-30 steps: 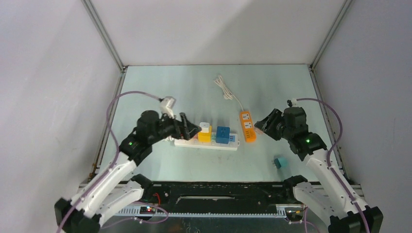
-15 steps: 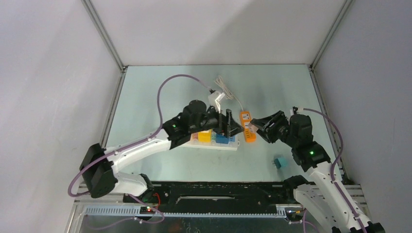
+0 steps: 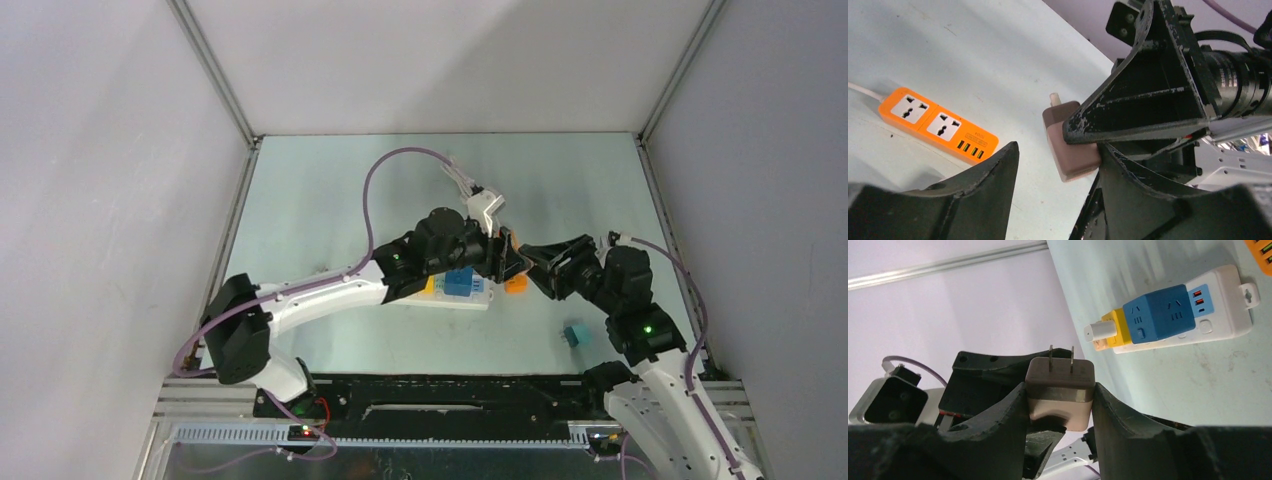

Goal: Insert the plug

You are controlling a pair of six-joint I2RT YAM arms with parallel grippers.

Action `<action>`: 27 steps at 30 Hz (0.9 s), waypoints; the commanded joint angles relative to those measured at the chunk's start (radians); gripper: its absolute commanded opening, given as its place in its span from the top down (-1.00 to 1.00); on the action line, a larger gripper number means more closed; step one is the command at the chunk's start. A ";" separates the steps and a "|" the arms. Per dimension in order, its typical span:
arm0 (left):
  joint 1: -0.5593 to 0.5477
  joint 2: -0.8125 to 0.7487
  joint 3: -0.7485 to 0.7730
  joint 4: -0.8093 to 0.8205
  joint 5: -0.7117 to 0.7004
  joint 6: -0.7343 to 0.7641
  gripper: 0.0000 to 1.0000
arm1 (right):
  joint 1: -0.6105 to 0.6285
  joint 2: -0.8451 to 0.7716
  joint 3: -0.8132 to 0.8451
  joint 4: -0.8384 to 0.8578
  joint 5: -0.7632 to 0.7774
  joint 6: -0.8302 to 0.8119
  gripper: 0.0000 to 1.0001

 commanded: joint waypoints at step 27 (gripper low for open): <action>0.064 -0.023 -0.042 0.083 -0.126 -0.036 1.00 | -0.158 0.053 -0.010 -0.039 -0.037 -0.363 -0.99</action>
